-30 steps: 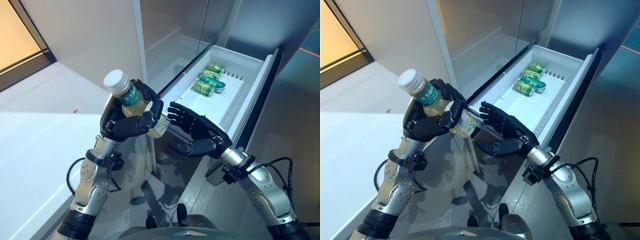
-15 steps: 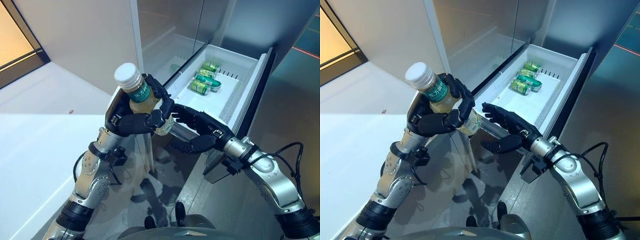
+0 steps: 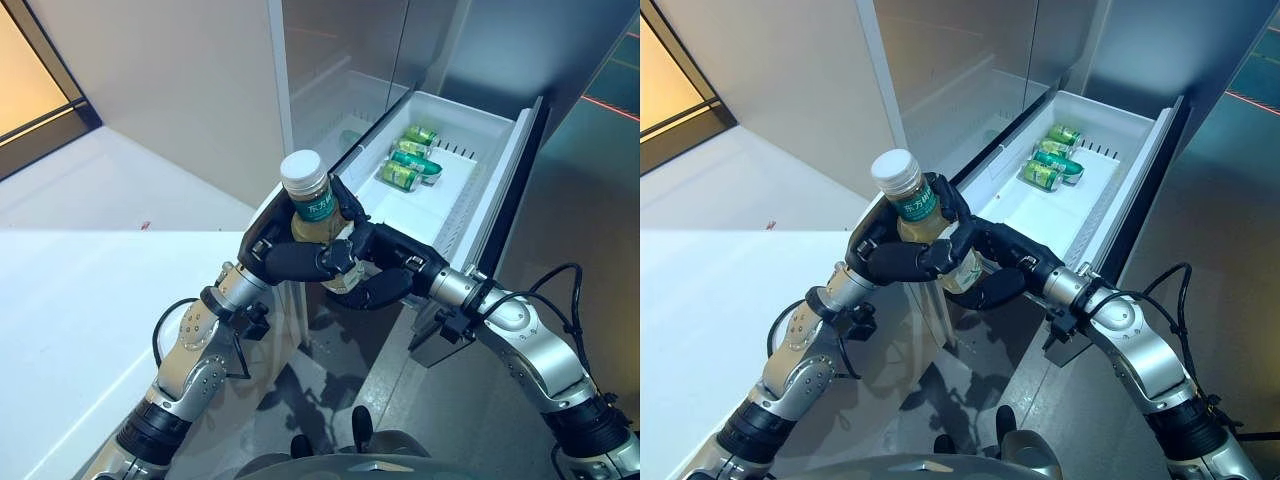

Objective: Put drinks into fridge and close the fridge

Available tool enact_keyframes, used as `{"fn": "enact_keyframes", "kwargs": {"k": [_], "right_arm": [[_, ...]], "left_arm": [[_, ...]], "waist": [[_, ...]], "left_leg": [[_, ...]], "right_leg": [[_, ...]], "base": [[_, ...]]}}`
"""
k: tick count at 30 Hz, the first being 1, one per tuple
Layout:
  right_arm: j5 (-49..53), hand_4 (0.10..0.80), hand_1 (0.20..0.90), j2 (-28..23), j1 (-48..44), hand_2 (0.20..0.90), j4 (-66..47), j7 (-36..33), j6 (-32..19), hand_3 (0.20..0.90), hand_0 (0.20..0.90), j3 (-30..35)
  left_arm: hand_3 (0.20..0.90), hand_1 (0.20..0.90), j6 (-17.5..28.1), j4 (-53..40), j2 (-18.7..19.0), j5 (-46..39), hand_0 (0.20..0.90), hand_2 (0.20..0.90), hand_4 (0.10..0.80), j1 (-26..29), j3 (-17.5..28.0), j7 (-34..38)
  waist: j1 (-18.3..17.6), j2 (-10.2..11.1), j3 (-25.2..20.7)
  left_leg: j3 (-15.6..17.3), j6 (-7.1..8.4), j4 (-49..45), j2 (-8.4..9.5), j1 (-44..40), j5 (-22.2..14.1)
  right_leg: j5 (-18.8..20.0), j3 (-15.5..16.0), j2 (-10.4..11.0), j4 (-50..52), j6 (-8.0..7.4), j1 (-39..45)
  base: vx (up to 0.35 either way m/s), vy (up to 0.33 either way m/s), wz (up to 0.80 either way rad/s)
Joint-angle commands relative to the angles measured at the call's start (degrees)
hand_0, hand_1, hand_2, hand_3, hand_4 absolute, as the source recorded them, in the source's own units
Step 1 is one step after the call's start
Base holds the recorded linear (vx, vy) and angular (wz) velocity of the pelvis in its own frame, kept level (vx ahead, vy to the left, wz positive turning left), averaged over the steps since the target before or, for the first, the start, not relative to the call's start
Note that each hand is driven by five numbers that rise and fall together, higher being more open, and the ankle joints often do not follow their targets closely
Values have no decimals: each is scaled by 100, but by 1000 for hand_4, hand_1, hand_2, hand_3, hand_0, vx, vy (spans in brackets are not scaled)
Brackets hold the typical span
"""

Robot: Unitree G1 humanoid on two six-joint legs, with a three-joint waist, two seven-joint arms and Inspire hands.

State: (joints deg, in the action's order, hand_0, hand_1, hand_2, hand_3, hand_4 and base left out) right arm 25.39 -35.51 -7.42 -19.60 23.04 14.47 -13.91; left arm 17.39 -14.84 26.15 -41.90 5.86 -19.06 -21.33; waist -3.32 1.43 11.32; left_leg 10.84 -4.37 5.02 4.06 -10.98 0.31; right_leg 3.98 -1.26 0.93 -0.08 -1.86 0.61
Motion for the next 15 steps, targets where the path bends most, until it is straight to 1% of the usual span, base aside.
{"fn": "enact_keyframes", "kwargs": {"k": [1,5,10,15], "right_arm": [[619,800,900,60,-608,900,-39,137,-336,900,900,38],[895,800,900,126,-566,900,73,247,-113,900,900,-41],[974,800,900,104,-541,900,213,355,-71,900,900,-139],[864,800,900,43,-488,900,227,588,-55,900,900,-109]], "left_arm": [[200,300,953,-253,-356,72,300,300,100,930,-242,20],[200,300,1252,-173,-325,366,300,300,100,968,-302,170],[200,300,1363,-37,-257,574,300,300,100,1019,-365,397],[200,300,1425,107,-172,812,300,300,100,1007,-302,643]], "waist": [[62,50,-716],[68,70,-718],[68,87,-738],[51,89,-747]], "left_leg": [[-735,-61,-239,133,292,-555],[-751,-47,-259,131,312,-546],[-741,-31,-261,129,327,-531],[-707,-10,-248,116,323,-514]], "right_leg": [[-656,187,193,584,-413,69],[-638,192,183,567,-407,70],[-626,219,180,563,-409,61],[-614,241,181,559,-414,51]], "base": [[0,0,0],[0,0,0],[0,0,0],[0,0,0]]}}
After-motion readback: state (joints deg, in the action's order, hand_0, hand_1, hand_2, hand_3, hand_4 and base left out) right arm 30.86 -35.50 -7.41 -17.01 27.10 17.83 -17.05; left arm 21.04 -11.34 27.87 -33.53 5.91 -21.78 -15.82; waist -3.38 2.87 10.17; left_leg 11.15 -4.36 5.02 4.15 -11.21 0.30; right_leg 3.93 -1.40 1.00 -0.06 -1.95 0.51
